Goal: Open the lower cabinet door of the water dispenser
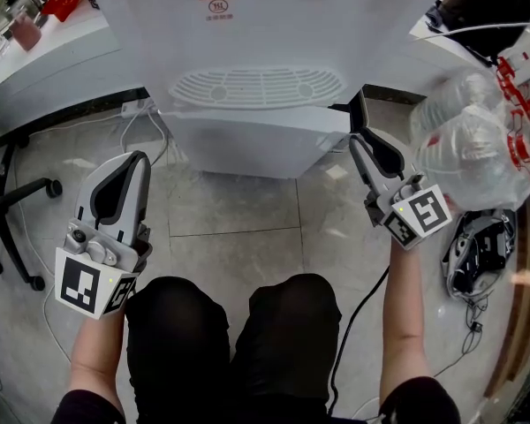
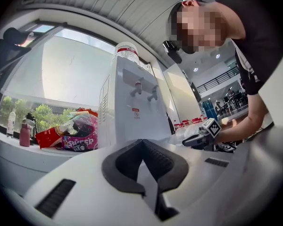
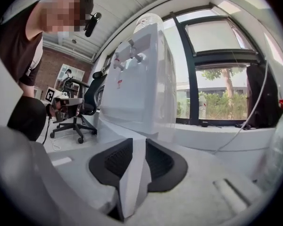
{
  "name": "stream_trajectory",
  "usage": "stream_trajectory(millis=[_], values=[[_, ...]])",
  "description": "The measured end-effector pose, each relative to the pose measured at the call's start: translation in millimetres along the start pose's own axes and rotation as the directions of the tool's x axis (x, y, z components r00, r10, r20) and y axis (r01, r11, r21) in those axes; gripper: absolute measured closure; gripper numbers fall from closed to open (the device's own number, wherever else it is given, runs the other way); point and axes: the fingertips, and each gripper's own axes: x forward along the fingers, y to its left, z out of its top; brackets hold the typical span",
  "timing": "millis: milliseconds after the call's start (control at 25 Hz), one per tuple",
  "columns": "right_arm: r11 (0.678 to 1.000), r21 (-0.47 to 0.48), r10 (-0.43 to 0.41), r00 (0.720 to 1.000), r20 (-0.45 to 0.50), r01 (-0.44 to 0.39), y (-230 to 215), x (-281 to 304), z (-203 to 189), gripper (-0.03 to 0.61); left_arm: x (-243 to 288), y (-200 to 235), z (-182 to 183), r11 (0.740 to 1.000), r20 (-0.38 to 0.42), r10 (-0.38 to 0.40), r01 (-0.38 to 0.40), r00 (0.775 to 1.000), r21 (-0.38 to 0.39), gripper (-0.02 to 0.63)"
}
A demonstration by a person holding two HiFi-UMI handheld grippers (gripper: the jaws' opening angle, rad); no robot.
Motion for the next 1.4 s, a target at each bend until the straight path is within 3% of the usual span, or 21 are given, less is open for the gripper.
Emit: stream_trajectory(millis=[200,280,440,1080,1400], values=[[0.994,-0.038,-0.105,0.993,-0.062,0.103,-23.2,23.2,-14.9,0.496,0.7,-2.1,-3.3,1.000,-0.005,0.000,0.000,1.000,-0.011,0.606],[0.994,-0.023,-0.107,0.991,-0.075,0.105,-22.5,31.7,-16.3,0.561,2.8,-5.8,-2.5,1.000,-0.003,-0.010,0.010,1.000,-0.008,0.606],[0.996,0.030,-0.079,0.995,-0.057,0.081,-17.5,26.6,-14.6,0.575,2.0,-5.0,-0.6,1.000,0.000,-0.007,0.007,1.000,-0.004,0.606],[0.991,0.061,0.121,0.990,-0.077,-0.117,44.1,-13.7,-14.8,0.574,-0.7,-9.8,-3.4,1.000,0.000,-0.007,0.007,1.000,-0.020,0.606],[0.999,0.039,0.037,0.994,-0.102,-0.033,24.7,4.4,-23.6,0.574,-2.1,-12.9,-3.3,1.000,-0.003,-0.004,0.004,1.000,-0.014,0.606]])
